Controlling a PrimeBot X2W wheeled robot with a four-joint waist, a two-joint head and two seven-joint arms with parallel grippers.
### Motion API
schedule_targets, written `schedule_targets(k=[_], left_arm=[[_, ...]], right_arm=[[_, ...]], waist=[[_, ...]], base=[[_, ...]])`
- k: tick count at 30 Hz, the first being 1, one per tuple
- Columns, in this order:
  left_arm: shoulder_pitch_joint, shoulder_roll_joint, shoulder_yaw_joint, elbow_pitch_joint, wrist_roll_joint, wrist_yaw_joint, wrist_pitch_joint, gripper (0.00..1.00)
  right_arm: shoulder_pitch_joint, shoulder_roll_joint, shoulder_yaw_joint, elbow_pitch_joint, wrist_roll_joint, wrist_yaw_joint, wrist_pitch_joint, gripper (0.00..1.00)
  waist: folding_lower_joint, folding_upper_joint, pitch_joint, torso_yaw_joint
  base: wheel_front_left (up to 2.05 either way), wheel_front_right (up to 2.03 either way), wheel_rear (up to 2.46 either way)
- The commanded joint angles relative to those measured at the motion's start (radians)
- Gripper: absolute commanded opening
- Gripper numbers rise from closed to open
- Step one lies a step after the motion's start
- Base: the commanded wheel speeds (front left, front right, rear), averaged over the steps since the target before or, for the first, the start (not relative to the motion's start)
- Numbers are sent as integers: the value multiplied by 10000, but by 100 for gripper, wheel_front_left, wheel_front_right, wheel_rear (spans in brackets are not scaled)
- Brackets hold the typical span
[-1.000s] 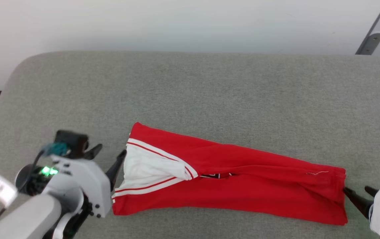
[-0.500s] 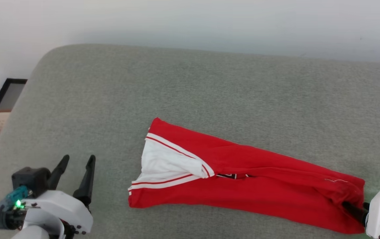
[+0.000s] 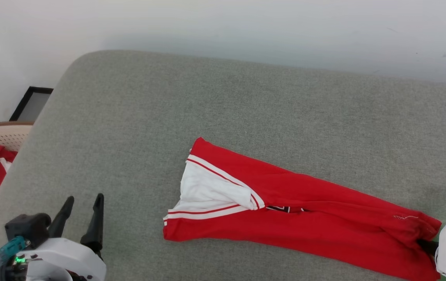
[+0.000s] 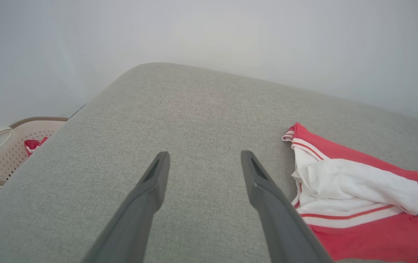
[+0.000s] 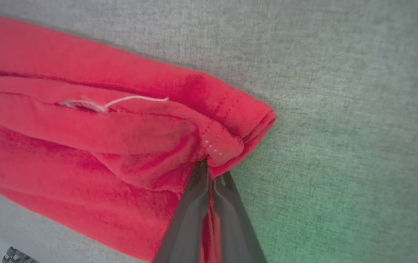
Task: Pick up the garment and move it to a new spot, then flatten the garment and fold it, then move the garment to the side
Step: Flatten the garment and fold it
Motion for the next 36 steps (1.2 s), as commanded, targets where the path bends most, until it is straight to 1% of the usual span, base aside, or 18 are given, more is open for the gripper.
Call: schedule_targets(k=[1,9,15,20,24,26,30,33,36], left_arm=[[117,-56,95,-33,126,-79,-60,100],[505,-345,718,-217,574,-237,-55,100],[653,-531,1013,-313,818,-342,-56,100],[807,-597,1057,-214,943,-428,-57,100],[1029,-658,1148,-146,970,-447,-57,100],[1163,-689,1190,-122,992,-452,-57,100],[1470,-770,1360,-95,994,-396,-56,100],[1625,-855,1446,-150,978,-465,-56,100],[1641,-891,1432,-177,996,-506,-56,100]], right_arm=[[-6,51,101,206,30,-27,-63,0],[-585,-659,-270,441,-86,-34,-403,0],[-1028,-1304,-655,1119,-439,-26,-719,0],[-1359,-1582,-631,1581,-745,-26,-839,0],[-1272,-1566,-195,1053,-557,-24,-788,0],[-1110,-1411,-77,614,-281,-24,-819,0],[-829,-1048,169,-634,229,-23,-535,0],[-603,-628,355,-1608,534,-23,-352,0],[-507,-187,689,-2383,583,-23,-177,0]], waist=[[-1,0,1,-11],[-1,0,40,-124],[-1,0,27,-194],[-1,0,-142,-275],[-1,0,-395,-356],[-1,0,-543,-385],[-1,0,-832,-416],[-1,0,-981,-370],[-1,0,-1073,-240]], base=[[0,0,0],[0,0,0],[0,0,0],[0,0,0],[0,0,0],[0,0,0],[0,0,0],[0,0,0],[0,0,0]])
